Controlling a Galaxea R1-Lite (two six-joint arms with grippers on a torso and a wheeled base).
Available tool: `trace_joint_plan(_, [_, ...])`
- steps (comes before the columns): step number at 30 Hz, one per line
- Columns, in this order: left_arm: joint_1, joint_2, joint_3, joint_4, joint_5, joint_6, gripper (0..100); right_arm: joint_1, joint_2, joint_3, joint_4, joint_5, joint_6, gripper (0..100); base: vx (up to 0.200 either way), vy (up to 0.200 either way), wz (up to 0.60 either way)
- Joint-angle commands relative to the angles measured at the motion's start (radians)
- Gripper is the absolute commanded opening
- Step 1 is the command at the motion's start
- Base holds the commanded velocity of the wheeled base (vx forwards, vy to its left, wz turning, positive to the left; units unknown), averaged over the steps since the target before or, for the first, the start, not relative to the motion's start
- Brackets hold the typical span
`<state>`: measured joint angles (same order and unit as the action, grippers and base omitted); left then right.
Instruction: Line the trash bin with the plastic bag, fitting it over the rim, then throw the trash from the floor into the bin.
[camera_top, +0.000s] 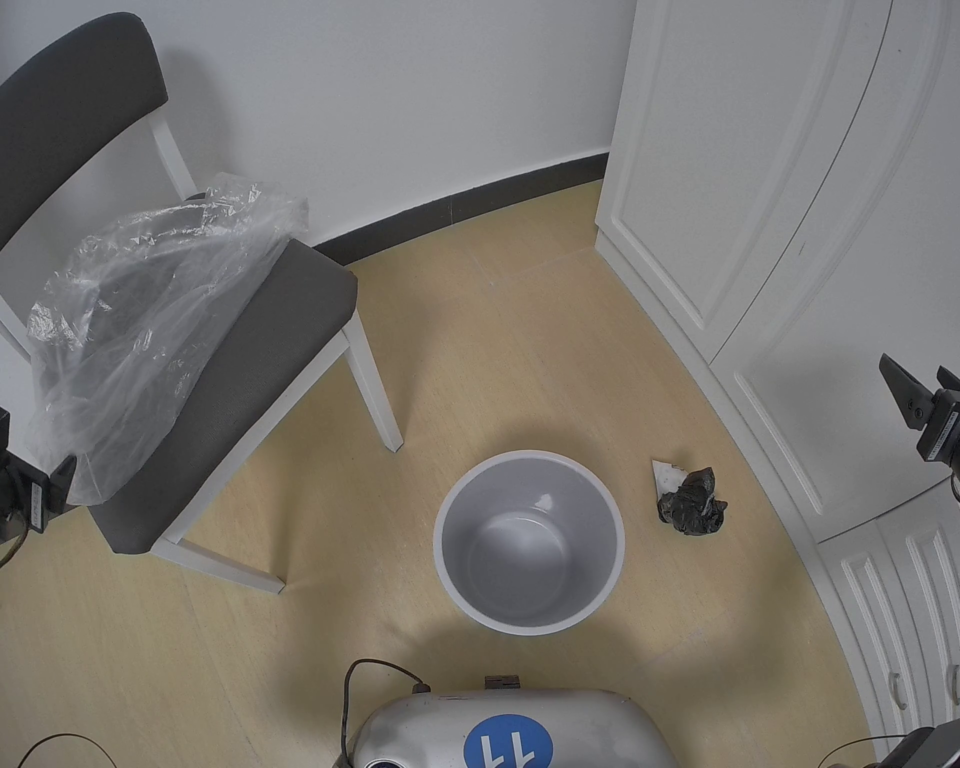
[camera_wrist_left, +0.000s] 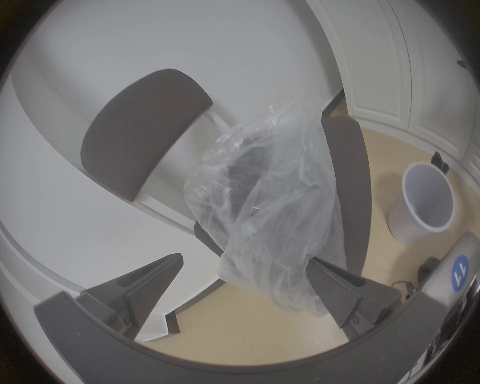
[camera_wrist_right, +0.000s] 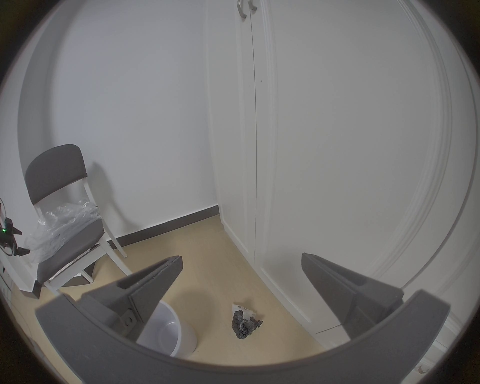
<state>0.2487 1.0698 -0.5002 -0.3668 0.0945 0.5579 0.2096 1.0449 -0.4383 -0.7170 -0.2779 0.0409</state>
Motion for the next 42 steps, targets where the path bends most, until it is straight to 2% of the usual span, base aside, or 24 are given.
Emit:
trace_joint_plan(1, [-0.019,0.016,-0.026,-0.030,0.002,-0.021,100,0.004,-0.006,0.000,0.001,0.000,-0.001,100,0.000,0.000,0.00])
trace_joint_plan(9, [0.009,0.024,-0.133,-0.052,-0.002,-0.082,100,0.039,-0.006,0.006,0.002,-0.001,-0.001,100,0.000,0.000,0.00])
trace_joint_plan(14, [0.017,0.024,-0.084,-0.044,-0.002,-0.073,100,0.045,-0.006,0.009,0.002,-0.001,-0.006,100,0.000,0.000,0.00])
trace_joint_plan(16, [0.001,0.019,-0.035,-0.050,-0.004,-0.055,100,0.050,-0.008,0.010,0.002,-0.001,-0.012,100,0.000,0.000,0.00])
trace_joint_plan(19, [-0.059,0.013,0.026,-0.057,-0.007,0.028,100,0.054,-0.006,0.012,0.002,-0.001,-0.015,100,0.000,0.000,0.00])
trace_joint_plan(20, [-0.101,0.018,0.038,-0.057,-0.004,0.047,100,0.054,-0.006,0.012,0.002,-0.001,-0.015,100,0.000,0.000,0.00])
trace_joint_plan(21, [-0.101,0.018,0.038,-0.057,-0.004,0.047,100,0.054,-0.006,0.012,0.002,-0.001,-0.015,100,0.000,0.000,0.00])
trace_joint_plan(22, [-0.146,0.027,0.046,-0.057,-0.001,0.050,100,0.054,-0.006,0.012,0.002,-0.001,-0.013,100,0.000,0.000,0.00])
trace_joint_plan(23, [-0.146,0.027,0.046,-0.057,-0.001,0.050,100,0.054,-0.006,0.012,0.002,-0.001,-0.013,100,0.000,0.000,0.00])
trace_joint_plan(26, [-0.226,0.053,0.065,-0.060,0.008,0.063,100,0.054,-0.008,0.010,0.001,-0.001,-0.015,100,0.000,0.000,0.00])
trace_joint_plan(30, [-0.295,0.085,0.057,-0.061,0.073,0.089,100,0.054,-0.009,0.012,-0.001,0.000,-0.013,100,0.000,0.000,0.00])
trace_joint_plan(34, [-0.318,0.125,0.043,-0.089,0.100,0.091,100,0.054,-0.011,0.012,-0.002,0.000,-0.013,100,0.000,0.000,0.00])
trace_joint_plan(42, [-0.318,0.202,0.043,-0.133,0.105,0.093,100,0.054,-0.014,0.010,0.001,0.000,-0.013,100,0.000,0.000,0.00])
